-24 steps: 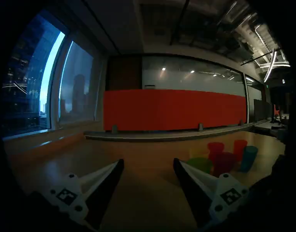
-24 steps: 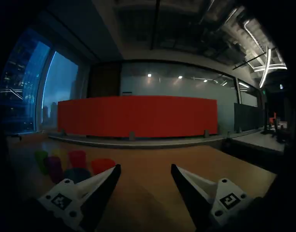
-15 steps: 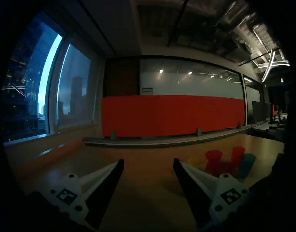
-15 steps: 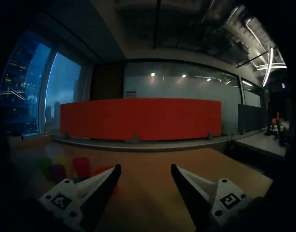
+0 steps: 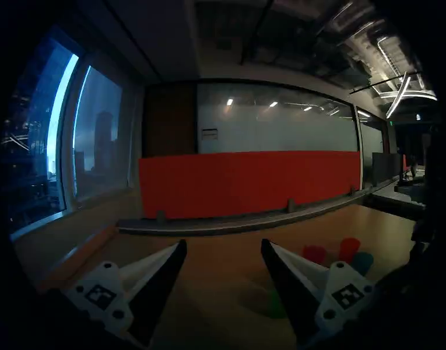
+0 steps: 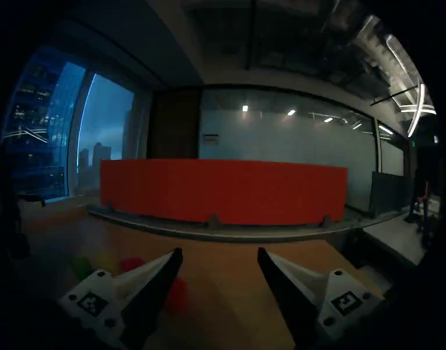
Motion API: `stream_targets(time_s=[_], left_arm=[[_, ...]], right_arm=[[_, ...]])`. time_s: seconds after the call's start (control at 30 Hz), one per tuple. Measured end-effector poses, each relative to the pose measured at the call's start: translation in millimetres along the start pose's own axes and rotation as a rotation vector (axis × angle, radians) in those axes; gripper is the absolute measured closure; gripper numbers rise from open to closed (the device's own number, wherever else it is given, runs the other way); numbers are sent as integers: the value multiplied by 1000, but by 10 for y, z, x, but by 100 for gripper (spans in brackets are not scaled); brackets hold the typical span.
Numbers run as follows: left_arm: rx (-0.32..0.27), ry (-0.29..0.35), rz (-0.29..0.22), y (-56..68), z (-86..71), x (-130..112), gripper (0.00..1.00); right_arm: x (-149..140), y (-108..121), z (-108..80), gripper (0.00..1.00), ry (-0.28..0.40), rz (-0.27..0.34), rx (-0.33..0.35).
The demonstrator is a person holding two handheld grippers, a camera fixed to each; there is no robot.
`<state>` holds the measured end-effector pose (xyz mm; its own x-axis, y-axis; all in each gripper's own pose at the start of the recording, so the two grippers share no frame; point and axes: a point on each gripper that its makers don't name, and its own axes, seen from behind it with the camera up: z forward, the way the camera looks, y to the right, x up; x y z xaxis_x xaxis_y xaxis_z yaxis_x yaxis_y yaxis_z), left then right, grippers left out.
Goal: Pour water
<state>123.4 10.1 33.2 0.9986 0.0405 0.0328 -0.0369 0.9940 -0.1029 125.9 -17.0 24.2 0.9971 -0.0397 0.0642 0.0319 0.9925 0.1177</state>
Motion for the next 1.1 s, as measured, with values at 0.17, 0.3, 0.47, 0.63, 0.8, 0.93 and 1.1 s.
stream_targets(time_s=[0.17,0.3,0.47,0.63,0.8,0.93,1.1], left_arm=[[-36,7,-5,49,46,363,6],[-66,9,-12,87,75,586,6],[-99,6,-22,123,101,749,6],[-146,-7,-24,167,135,751,6],[-197,-21,-17,211,171,714,6],[-245,-31,-14,282,198,687,6],[-319,-36,-20,404,228,668,6]], right_arm=[[343,-35,17,0,2,9,20],[568,-60,28,0,4,27,37],[669,-118,45,0,-7,45,67],[674,-164,63,0,-12,41,104],[724,-262,70,0,-1,32,173],[773,-399,47,0,1,23,251],[829,-612,-8,0,4,19,360]])
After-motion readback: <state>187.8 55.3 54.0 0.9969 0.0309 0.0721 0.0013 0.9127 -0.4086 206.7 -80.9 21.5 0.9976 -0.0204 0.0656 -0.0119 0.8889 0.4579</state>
